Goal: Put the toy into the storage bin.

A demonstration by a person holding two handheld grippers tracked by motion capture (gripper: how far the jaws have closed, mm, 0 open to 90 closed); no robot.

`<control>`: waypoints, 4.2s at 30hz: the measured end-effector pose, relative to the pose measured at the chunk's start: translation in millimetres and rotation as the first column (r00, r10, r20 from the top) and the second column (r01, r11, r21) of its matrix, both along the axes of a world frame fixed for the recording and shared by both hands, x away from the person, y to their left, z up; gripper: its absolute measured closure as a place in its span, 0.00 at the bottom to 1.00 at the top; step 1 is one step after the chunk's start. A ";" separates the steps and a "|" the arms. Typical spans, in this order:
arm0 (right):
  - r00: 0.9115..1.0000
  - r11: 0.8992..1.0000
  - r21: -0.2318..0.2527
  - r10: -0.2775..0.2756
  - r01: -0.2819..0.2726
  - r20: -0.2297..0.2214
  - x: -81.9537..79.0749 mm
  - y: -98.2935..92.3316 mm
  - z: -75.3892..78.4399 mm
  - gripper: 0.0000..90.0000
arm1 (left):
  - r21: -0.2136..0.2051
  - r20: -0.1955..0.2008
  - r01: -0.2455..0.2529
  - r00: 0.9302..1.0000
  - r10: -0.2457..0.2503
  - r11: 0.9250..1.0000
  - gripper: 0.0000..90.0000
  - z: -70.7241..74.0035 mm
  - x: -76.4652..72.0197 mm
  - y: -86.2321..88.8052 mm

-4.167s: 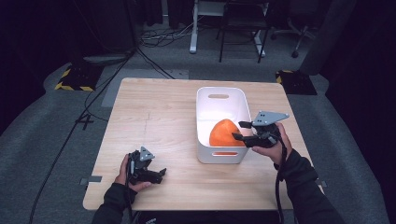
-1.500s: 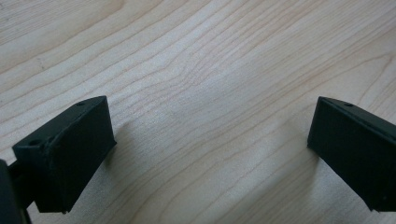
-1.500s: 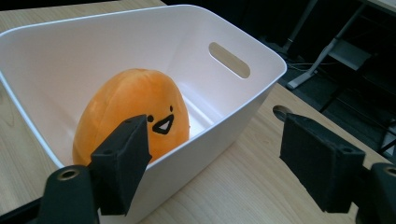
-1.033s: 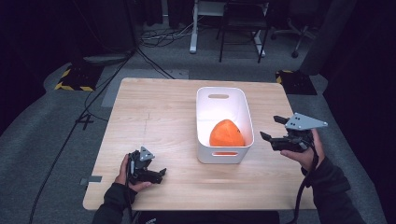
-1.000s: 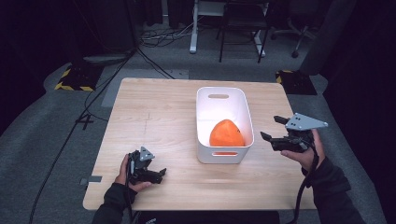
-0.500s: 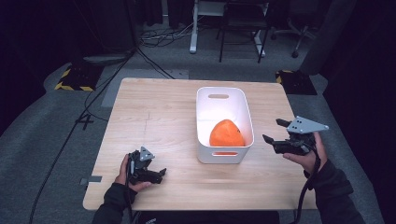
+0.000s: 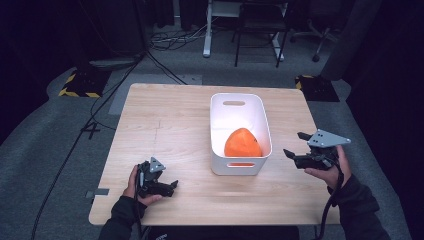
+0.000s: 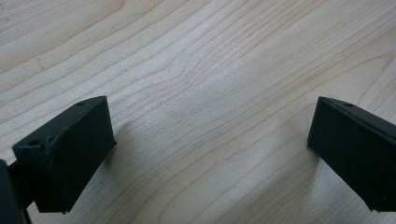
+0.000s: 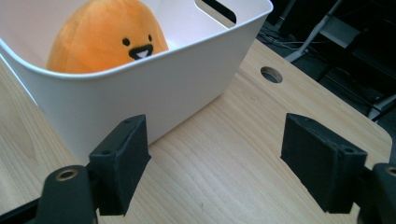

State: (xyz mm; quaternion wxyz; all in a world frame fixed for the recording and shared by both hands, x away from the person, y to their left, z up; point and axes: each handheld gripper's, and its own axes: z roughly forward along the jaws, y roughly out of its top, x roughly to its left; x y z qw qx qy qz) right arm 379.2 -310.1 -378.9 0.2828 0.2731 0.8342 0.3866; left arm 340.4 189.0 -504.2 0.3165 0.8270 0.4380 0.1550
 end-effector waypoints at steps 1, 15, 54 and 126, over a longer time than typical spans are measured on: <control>1.000 1.000 0.000 0.000 0.000 0.000 0.0 0.0 0.0 0.26 | 0.000 0.000 0.000 1.000 0.000 1.000 0.01 0.0 0.0 0.0; 0.999 0.999 -0.025 -0.023 0.022 -0.033 0.0 -7.9 -20.0 0.26 | 0.000 0.000 0.000 1.000 0.000 1.000 0.01 0.0 0.0 0.0; 0.988 0.993 -0.074 -0.099 0.091 -0.119 -6.7 -34.7 -65.9 0.24 | 0.000 0.000 0.000 1.000 0.000 1.000 0.01 0.0 0.0 0.0; 0.940 0.970 0.072 -0.205 0.233 -0.273 -36.8 -101.0 -124.5 0.18 | 0.004 0.001 -0.002 1.000 0.002 1.000 0.01 0.3 0.1 0.1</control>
